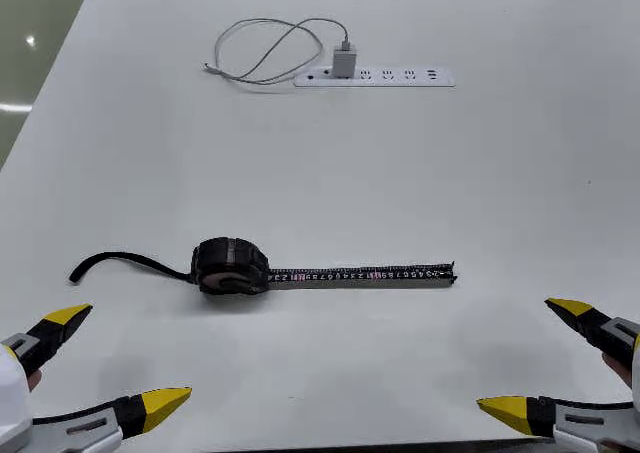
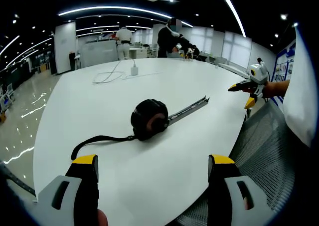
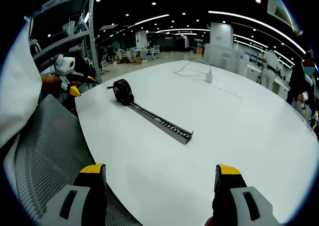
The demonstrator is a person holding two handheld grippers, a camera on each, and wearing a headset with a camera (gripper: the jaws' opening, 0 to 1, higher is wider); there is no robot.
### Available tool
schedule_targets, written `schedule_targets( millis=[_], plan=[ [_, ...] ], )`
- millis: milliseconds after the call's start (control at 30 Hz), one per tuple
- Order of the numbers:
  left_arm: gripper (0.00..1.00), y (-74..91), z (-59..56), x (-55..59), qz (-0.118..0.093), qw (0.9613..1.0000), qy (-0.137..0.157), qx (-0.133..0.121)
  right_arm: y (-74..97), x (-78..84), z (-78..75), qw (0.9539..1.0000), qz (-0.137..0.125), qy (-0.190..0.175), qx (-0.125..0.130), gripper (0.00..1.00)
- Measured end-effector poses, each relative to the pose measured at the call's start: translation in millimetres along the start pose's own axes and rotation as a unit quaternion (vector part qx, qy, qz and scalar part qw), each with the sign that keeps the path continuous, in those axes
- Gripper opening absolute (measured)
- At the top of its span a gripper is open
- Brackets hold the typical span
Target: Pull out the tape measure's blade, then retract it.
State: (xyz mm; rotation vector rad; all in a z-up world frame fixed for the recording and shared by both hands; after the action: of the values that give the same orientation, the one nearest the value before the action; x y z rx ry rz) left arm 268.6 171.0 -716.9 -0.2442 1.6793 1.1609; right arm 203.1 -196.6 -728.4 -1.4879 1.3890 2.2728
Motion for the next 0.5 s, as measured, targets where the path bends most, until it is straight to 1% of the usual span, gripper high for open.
schedule_targets(
  millis=[267,367,500],
  plan=[
    [0.88,-0.1,-0.4,-1.6,-0.001,1.0000,0.001,-0.001,0.6,-1.6,-0.4,1.0000,-0.002,0.001,0.000,0.89],
    [0.88,-0.2,-0.2,-1.7,-0.002,1.0000,0.005,0.000,0.4,-0.4,-1.7,1.0000,-0.001,0.000,0.000,0.89],
    [0.88,-0.1,-0.1,-0.9,0.000,1.0000,0.003,-0.001,0.2,1.0,-2.3,1.0000,-0.001,-0.001,-0.001,0.89]
  ],
)
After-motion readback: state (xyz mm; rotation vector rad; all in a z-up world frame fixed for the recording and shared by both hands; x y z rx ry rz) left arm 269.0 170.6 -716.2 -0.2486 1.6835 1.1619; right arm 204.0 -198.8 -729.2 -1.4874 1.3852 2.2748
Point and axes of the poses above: the centre of the closed fingertips' face, and the gripper's own axes: y roughly backward along the fingers, z roughly to its left, x roughly out of its underside, the point moved 1 cm from there along y, roughly backward along the fingers, and after that the axes turned 7 degrees about -x, right-handed, at the moved point
